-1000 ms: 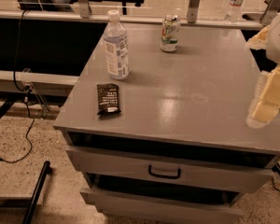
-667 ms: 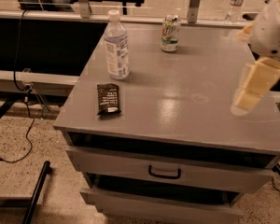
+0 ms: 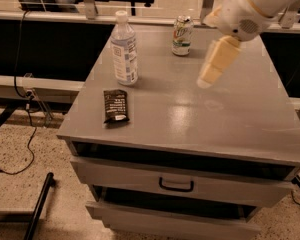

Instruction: Knock blue plastic bottle over

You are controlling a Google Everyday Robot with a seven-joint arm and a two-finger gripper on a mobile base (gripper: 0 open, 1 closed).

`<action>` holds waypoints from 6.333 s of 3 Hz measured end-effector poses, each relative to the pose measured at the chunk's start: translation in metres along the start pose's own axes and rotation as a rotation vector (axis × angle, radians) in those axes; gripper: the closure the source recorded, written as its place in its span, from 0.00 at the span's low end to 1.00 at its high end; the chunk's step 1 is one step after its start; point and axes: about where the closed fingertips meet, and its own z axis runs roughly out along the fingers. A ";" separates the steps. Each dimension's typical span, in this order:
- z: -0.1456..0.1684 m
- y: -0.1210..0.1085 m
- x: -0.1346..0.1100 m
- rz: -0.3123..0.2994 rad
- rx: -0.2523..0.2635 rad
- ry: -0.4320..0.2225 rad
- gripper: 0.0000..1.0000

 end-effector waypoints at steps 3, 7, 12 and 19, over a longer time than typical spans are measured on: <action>0.085 -0.052 -0.110 0.009 -0.007 -0.282 0.00; 0.136 -0.047 -0.178 -0.009 -0.130 -0.388 0.70; 0.069 -0.060 0.006 -0.166 -0.158 0.268 1.00; 0.062 -0.047 0.027 -0.093 -0.156 0.097 0.00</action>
Offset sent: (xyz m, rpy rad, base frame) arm 0.0969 0.1411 0.0004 0.3159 -0.0733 0.0952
